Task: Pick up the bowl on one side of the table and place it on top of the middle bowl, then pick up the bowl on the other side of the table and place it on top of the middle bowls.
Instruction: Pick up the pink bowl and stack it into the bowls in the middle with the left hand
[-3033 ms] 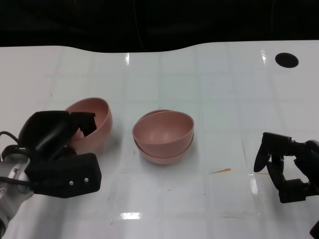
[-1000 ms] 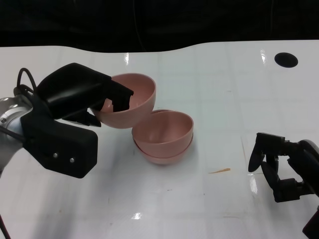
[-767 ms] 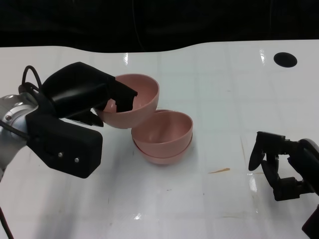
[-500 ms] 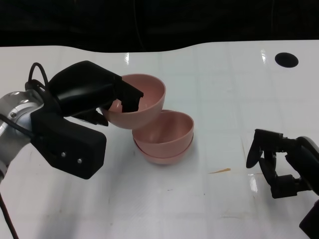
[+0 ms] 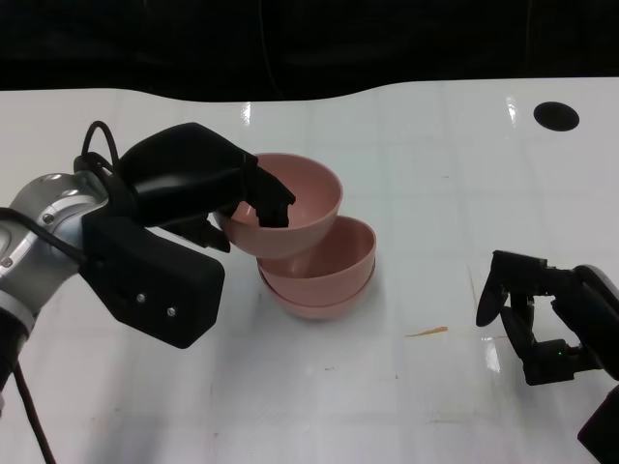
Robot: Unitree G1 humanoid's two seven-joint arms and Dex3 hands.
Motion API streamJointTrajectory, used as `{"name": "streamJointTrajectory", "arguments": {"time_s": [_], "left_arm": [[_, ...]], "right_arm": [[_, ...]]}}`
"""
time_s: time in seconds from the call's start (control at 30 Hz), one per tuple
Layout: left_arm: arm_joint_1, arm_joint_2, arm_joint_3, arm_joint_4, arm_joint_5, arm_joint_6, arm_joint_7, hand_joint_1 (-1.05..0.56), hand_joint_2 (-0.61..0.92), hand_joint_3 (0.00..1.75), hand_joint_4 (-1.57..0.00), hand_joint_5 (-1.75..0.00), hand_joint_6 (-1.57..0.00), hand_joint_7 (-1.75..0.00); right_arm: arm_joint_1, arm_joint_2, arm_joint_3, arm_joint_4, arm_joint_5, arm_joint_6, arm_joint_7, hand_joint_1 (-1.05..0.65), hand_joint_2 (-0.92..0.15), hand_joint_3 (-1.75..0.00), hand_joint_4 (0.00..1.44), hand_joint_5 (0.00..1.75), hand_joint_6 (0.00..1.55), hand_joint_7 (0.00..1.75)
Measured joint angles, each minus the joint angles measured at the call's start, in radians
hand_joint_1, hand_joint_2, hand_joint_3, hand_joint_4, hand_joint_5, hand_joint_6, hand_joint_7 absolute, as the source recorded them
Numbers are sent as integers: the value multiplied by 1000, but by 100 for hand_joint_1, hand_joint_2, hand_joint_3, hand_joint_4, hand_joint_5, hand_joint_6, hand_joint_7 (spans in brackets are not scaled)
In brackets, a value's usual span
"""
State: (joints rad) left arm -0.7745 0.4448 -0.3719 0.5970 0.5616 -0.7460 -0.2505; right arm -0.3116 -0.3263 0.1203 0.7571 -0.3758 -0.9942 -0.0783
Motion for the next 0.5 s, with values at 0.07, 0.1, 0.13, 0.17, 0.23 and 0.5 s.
{"name": "streamJointTrajectory", "arguments": {"time_s": [0.07, 0.1, 0.13, 0.17, 0.23, 0.5], "left_arm": [[-5, -12, -1, 7, 1, -5, 1, 11, 88, 1, -77, -171, -82, -135], [-7, -17, -3, 14, 3, -12, 4, 10, 88, 1, -76, -173, -72, -153], [-8, -23, -5, 20, 6, -17, 11, 10, 89, 1, -75, -174, -68, -161], [-9, -28, -8, 27, 11, -21, 19, 10, 89, 1, -75, -174, -65, -167], [-11, -34, -11, 39, 16, -27, 28, 9, 89, 1, -75, -175, -63, -171], [-49, -62, -21, 114, 24, -55, 70, 8, 91, 2, -75, -175, -60, -175]], "right_arm": [[0, 1, 0, 0, 0, 0, 0, -1, -37, -155, 92, 175, 70, 168], [0, 1, 0, 0, 0, 0, 0, -1, -37, -155, 92, 175, 70, 168], [0, 1, 0, 0, 0, 0, 0, -1, -37, -155, 92, 175, 70, 168], [0, 1, 0, 0, 0, 0, 0, -1, -37, -155, 91, 175, 70, 168], [0, 1, 0, 0, 0, 0, 0, -1, -37, -155, 91, 175, 70, 168], [-2, 2, 0, 1, 0, 0, 0, -1, -37, -155, 91, 175, 70, 168]]}}
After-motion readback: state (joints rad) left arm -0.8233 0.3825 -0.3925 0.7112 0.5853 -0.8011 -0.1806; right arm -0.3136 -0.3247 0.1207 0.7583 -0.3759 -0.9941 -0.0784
